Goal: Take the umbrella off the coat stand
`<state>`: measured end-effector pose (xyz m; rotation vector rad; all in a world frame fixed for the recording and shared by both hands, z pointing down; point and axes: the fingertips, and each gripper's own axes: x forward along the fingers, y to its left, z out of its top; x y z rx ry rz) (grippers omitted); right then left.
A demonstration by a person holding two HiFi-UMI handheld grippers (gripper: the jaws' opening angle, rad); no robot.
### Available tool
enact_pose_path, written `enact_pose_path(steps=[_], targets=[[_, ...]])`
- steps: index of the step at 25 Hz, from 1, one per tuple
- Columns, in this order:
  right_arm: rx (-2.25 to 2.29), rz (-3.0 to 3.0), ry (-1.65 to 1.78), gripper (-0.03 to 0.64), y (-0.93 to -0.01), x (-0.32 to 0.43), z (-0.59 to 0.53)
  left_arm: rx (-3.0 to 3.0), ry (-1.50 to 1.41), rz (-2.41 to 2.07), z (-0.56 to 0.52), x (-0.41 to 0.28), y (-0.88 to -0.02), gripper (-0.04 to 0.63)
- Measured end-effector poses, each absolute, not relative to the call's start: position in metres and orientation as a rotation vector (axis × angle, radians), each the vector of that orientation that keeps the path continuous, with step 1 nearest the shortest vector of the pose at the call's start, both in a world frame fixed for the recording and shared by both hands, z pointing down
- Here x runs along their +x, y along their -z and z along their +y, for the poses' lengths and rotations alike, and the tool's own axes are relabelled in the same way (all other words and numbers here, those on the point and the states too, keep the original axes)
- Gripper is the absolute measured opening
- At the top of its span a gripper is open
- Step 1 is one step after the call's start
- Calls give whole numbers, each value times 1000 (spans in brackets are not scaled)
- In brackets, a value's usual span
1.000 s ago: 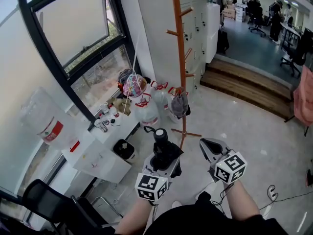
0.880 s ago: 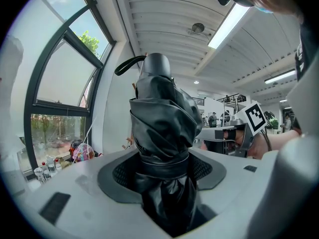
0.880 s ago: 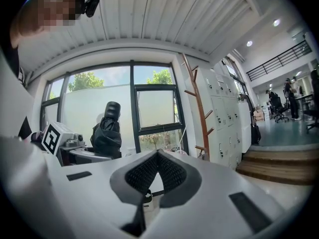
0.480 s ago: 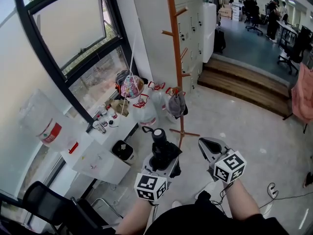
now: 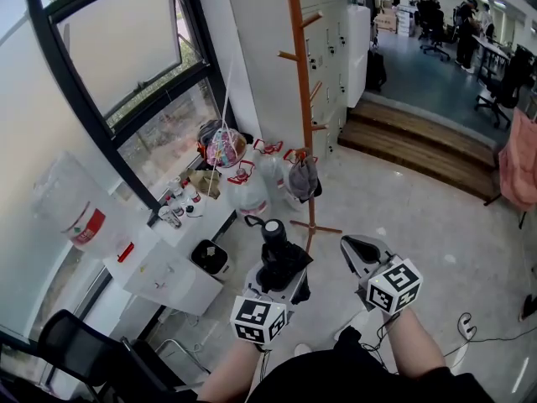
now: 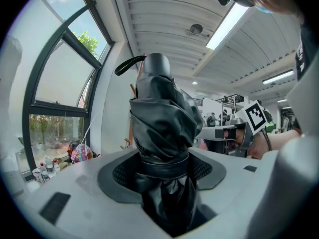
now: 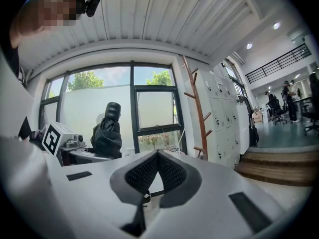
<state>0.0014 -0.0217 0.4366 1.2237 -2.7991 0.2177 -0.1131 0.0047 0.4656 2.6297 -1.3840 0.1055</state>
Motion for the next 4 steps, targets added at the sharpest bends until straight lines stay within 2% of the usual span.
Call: enact_pose_path(steps=[4], targets=[[1222, -2797, -216, 54, -435, 0, -21, 2626, -106, -1385, 5, -115, -464, 259]])
